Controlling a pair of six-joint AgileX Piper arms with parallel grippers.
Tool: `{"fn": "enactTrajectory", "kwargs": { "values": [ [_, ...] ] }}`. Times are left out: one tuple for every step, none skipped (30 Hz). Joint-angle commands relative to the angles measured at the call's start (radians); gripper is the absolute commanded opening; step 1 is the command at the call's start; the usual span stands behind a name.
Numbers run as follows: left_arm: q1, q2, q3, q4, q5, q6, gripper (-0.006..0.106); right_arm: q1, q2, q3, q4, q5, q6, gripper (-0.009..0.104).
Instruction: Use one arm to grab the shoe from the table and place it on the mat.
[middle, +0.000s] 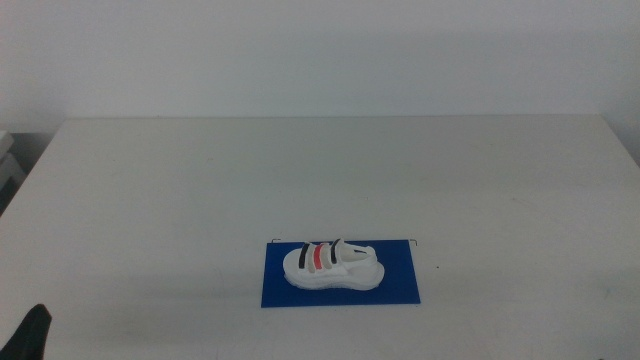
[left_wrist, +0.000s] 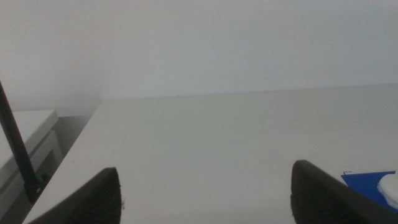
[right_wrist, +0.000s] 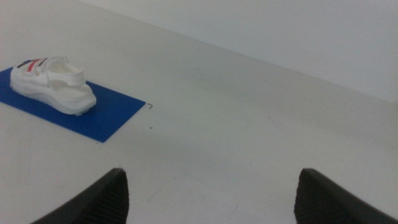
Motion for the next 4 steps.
{"fn": "enactTrajectory", "kwargs": {
  "values": [
    [-0.005,-0.013,0.007,-0.01,-0.083,-0.005,0.094,-0.006,-0.027,0.005,-0.003,-0.068,-0.004,0.071],
    [-0.005,-0.013,0.007,-0.01,-0.083,-0.005,0.094,-0.006,-0.027,0.005,0.0,-0.068,-0.004,0.071],
    [-0.005,-0.013,0.007,-0.01,-0.083,-0.005,0.094,-0.006,-0.027,0.005,0.002,-0.068,-0.004,0.071],
    [-0.005,-0.013,0.007,-0.01,-0.083,-0.005,0.094,-0.006,-0.027,0.005,0.004,-0.068,-0.004,0.071]
  ]
}}
